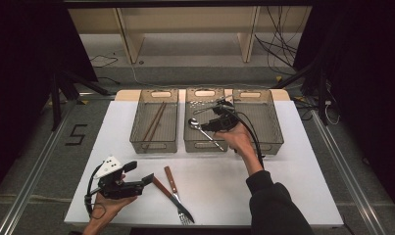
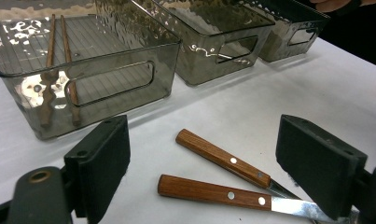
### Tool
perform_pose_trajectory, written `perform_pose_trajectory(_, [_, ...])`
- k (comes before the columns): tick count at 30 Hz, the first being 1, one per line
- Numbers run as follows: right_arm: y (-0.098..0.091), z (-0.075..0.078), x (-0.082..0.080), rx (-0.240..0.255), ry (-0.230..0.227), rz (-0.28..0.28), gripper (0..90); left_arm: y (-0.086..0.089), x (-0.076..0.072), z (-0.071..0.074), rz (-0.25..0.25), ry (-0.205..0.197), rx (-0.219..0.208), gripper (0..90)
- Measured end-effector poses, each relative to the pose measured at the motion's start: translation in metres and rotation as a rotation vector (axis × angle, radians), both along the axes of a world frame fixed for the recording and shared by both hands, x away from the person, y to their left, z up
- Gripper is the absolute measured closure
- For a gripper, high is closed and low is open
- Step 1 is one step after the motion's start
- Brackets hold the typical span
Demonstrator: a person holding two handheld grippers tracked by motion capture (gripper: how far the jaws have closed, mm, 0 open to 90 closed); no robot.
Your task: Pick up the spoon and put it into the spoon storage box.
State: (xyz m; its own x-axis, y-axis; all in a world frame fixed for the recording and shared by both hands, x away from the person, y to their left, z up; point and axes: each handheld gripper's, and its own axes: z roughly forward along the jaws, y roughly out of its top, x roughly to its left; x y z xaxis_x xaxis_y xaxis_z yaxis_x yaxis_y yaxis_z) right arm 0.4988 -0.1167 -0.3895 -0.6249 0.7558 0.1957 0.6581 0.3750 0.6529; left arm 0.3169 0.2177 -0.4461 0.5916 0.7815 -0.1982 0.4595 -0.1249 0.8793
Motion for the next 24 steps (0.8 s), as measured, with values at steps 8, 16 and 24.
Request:
perform_pose_trajectory(8, [-0.002,0.01,-0.027,0.002,-0.043,0.03,40.0,0.001,0.0,0.0,0.002,-0.001,-0.001,17.4])
perform_pose_trajectory(16, [-0.008,0.008,-0.06,0.018,-0.079,0.066,37.5,0.0,0.0,0.0,0.0,0.001,0.002,17.4])
perform_pose_trajectory(24, [-0.024,0.001,-0.091,0.053,-0.125,0.076,34.3,-0.001,0.002,0.0,-0.007,0.003,0.01,17.4])
